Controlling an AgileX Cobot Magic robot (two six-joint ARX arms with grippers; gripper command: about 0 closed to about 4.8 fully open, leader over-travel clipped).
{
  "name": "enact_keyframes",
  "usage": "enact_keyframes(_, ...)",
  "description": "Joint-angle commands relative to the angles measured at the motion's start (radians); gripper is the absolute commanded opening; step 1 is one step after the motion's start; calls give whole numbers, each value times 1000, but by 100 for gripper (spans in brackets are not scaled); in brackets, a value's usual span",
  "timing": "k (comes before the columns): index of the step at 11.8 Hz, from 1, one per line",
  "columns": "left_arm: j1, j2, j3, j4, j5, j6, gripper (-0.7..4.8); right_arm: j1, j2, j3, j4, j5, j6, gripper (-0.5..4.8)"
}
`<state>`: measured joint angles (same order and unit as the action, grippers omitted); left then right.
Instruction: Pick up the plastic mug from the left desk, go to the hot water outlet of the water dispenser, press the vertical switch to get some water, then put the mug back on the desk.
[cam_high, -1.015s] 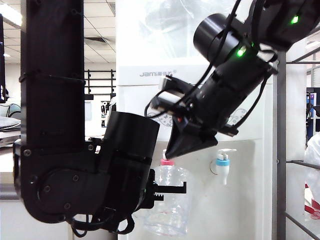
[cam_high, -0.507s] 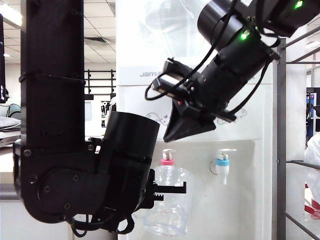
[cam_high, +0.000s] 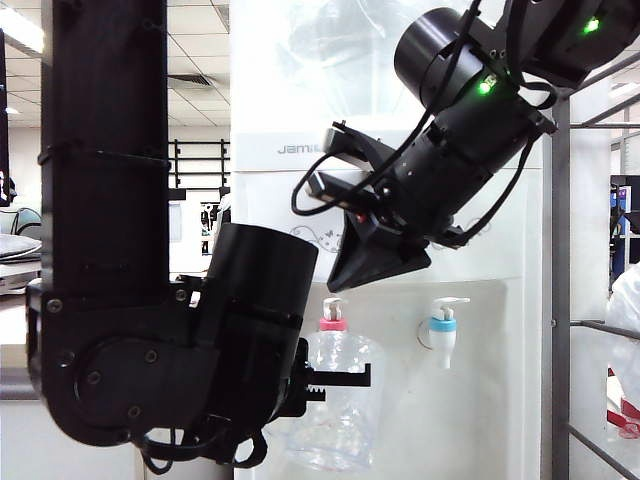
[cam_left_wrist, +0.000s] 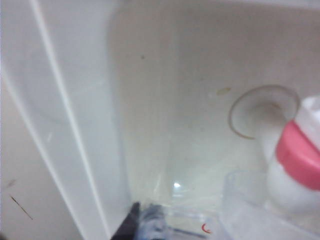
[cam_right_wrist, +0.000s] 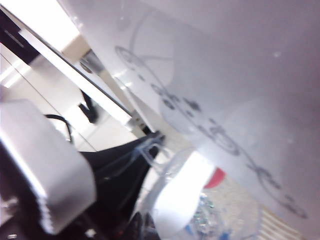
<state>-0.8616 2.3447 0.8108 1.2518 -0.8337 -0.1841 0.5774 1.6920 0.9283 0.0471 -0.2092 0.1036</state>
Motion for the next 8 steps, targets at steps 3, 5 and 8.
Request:
enact_keyframes(3,1,-8,4,18,1,-7,-5,-40,17,13,-16,77,20,-2)
enact_keyframes(5,1,-8,4,18,1,-7,-5,-40,19,13,-13,77,-13,-2)
enact_keyframes(8,1,-8,4,18,1,-7,-5,-40,51,13,8,74,-83,-1)
